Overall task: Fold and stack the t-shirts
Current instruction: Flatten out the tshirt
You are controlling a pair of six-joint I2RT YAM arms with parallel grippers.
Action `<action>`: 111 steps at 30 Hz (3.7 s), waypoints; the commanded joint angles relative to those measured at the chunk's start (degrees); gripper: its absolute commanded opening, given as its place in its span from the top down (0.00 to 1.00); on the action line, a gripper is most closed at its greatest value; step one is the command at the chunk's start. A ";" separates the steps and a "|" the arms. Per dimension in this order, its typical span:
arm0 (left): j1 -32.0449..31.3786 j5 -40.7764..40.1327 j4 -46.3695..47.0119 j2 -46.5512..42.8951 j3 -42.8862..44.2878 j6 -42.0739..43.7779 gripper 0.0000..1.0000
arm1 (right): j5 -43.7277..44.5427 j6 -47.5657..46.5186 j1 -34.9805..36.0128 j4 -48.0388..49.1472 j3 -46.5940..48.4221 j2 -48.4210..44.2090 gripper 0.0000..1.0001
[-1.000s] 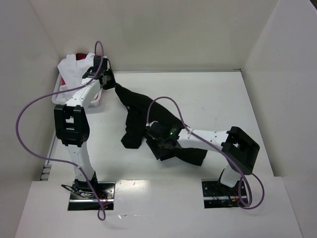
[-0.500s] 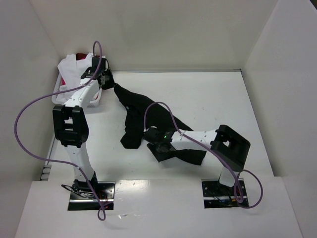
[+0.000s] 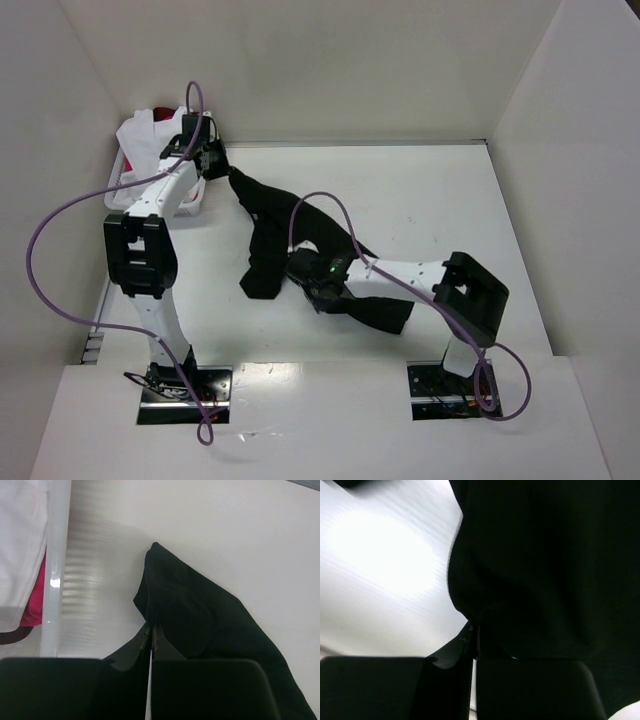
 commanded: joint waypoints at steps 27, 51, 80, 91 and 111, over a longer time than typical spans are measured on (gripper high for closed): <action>0.92 -3.00 -11.69 -43.21 11.26 5.38 1.00 | 25.28 -5.53 -19.99 10.59 34.36 -34.31 1.00; 1.45 -0.90 -11.01 -41.84 10.91 6.96 1.00 | 41.44 -3.78 -20.52 11.80 22.06 -40.15 1.00; -1.89 -3.44 -13.02 -5.78 44.12 12.14 1.00 | 13.14 -2.90 -50.05 20.42 34.53 -14.54 1.00; -1.89 0.87 -8.45 -39.57 15.94 7.93 1.00 | 7.70 -5.35 -50.05 17.18 19.67 -44.95 1.00; -1.89 -2.13 -9.71 -56.94 3.63 4.94 1.00 | 8.39 0.09 -50.05 3.28 19.50 -56.66 1.00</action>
